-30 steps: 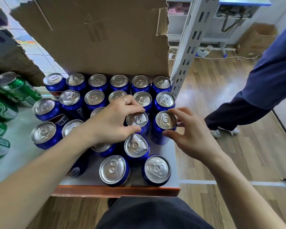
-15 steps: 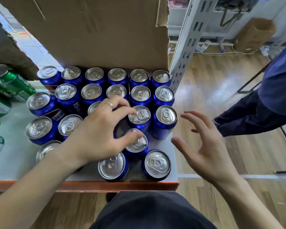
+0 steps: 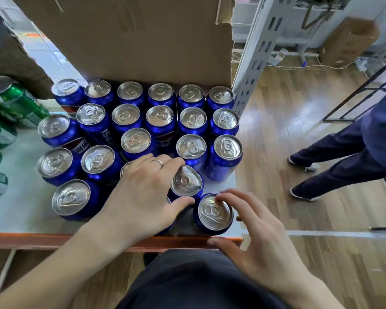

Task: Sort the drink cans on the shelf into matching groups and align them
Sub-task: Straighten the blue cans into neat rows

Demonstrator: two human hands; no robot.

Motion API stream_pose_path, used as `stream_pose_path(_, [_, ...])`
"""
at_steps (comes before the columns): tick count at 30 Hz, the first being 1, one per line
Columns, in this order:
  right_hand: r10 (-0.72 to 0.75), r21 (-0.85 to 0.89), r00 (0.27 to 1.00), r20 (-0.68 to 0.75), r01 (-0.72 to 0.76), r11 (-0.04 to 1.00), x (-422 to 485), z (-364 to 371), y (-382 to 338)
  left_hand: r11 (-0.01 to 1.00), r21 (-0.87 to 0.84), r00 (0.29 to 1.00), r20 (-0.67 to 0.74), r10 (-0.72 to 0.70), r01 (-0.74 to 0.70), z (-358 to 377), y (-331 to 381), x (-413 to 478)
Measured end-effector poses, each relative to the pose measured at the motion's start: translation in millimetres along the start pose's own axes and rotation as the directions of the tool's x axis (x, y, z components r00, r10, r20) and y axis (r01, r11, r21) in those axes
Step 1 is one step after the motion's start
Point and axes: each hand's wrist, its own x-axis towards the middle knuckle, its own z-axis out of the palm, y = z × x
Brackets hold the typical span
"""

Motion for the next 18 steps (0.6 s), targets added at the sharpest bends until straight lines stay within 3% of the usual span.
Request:
stream_pose_path(3, [0.063,0.09,0.997,-0.039,-0.06,0.994,-2,13,-5,0.999,-0.035,1.0,0.001,-0.013,0.013,-1,1,0])
stream_pose_path(7, [0.025,0.041,0.993,-0.115,-0.021,0.999,2,16,-2,0.998,-0.054,1.0,-0.001,-0.022,0.022,-3,4,-1])
stream_pose_path(12, [0.094,0.042,0.978,-0.188,-0.088,0.995,13,3,10,0.997,-0.071,0.999,0.018,-0.038,0.039,-1,6,-2])
stream_pose_path(18, [0.147,0.019,0.973,-0.176,-0.146,0.989,31,-3,14,0.995,-0.098,0.999,0.043,-0.011,0.015,2,10,1])
